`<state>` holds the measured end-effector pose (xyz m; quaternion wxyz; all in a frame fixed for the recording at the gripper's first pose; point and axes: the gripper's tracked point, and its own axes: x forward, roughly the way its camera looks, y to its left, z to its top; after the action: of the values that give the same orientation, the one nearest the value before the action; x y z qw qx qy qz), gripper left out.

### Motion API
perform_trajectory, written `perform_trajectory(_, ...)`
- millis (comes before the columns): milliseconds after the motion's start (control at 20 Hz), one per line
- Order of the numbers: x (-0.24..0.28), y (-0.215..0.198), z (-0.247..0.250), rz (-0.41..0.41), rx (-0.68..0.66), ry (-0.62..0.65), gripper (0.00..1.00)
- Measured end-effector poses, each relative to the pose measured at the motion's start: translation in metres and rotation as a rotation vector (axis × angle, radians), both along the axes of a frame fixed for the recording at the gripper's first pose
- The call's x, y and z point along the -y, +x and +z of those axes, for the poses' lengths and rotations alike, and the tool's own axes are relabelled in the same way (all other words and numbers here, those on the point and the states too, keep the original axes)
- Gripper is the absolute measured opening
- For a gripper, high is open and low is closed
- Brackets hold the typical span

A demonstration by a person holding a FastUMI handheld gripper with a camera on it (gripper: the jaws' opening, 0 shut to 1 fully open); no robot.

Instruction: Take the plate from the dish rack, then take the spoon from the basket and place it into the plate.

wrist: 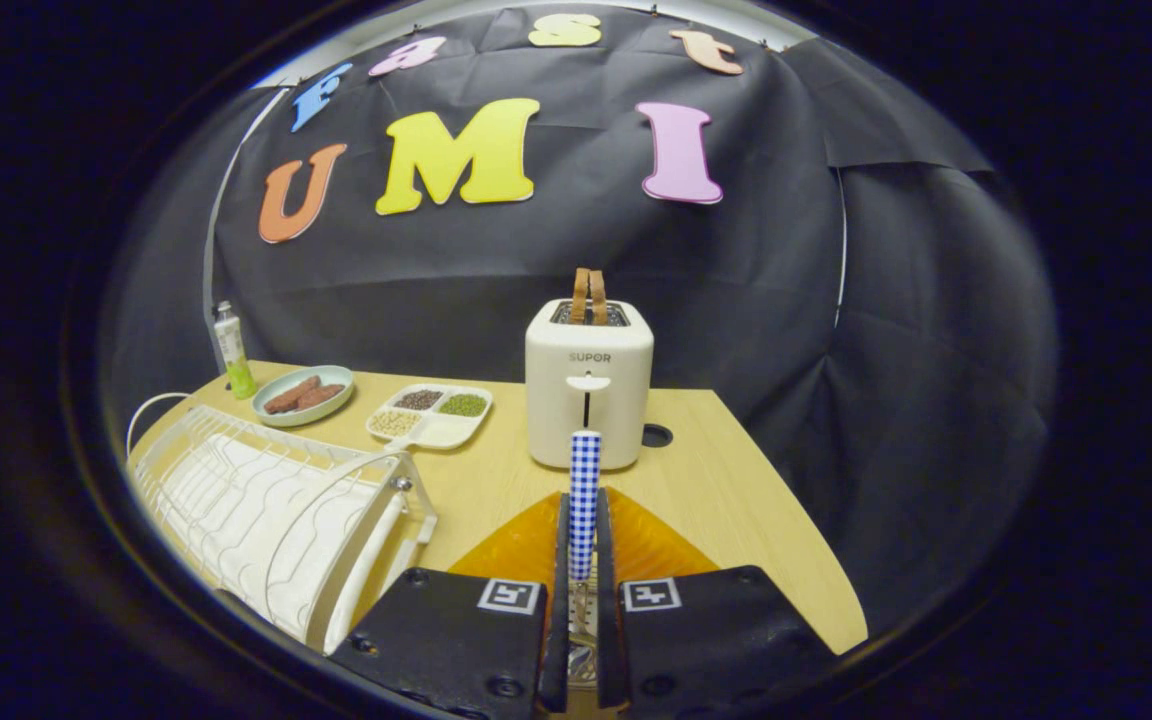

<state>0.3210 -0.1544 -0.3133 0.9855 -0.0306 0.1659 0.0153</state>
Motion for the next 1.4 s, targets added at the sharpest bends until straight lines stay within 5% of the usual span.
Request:
perform_trajectory(800, 0.003, -0.069, 0.096, -0.035, 0.197, -0.007, 0.16)
perform_trajectory(1400, -0.048, -0.186, 0.152, -0.143, 0.288, -0.022, 0.15)
